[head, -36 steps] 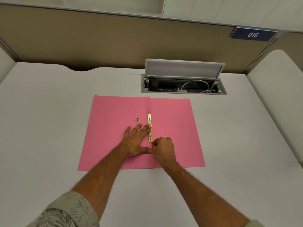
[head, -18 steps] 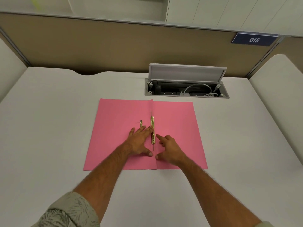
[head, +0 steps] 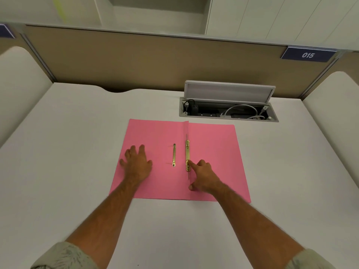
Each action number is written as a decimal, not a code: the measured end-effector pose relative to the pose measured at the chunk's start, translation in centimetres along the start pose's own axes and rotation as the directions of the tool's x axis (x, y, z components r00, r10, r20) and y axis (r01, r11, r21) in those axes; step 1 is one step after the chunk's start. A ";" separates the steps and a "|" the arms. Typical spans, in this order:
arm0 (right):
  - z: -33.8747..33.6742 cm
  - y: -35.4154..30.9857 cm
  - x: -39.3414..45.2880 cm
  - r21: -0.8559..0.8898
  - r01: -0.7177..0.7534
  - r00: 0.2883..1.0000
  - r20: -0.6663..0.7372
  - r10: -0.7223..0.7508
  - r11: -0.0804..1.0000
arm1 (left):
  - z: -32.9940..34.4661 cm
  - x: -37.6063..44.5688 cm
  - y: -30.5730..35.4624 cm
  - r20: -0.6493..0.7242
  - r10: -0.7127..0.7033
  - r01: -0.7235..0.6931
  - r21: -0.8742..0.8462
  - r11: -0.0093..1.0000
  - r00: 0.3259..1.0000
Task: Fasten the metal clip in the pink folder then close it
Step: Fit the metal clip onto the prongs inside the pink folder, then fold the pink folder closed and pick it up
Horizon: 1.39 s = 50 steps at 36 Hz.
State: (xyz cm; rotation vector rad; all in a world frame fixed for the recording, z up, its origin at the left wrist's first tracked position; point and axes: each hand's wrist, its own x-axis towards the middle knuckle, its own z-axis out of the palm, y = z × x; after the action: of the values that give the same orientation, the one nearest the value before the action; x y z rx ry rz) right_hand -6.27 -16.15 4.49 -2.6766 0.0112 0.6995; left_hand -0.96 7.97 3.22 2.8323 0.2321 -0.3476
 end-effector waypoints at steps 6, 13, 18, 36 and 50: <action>-0.1 -0.3 0.1 -0.040 -0.016 1.000 0.015 0.017 0.999 | -1.0 -0.7 -1.6 0.031 -0.241 0.242 -0.067 0.968 0.970; -0.2 -0.7 0.2 -0.083 -0.023 0.999 0.026 0.025 0.996 | -1.9 -1.1 -2.2 0.067 -0.386 0.391 -0.131 0.911 0.920; -0.2 -0.6 0.1 -0.104 -0.014 0.999 0.027 0.017 0.994 | -2.6 -1.0 -2.1 0.080 -0.402 0.410 -0.197 0.891 0.912; 0.2 -0.3 0.2 -0.082 0.002 1.000 -0.005 -0.003 0.997 | -6.9 -1.0 -3.3 0.047 -0.495 0.444 -0.521 0.729 0.867; -2.0 0.7 -1.2 0.021 0.038 0.912 -0.408 -0.026 0.999 | -11.1 -3.7 0.8 -0.299 -0.280 0.082 -0.537 0.839 0.912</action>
State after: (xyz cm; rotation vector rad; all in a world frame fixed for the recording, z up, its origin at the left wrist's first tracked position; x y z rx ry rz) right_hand -6.41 -17.60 6.47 -2.7373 0.0859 0.1162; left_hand -2.01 9.99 14.76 2.3126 0.5853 0.1986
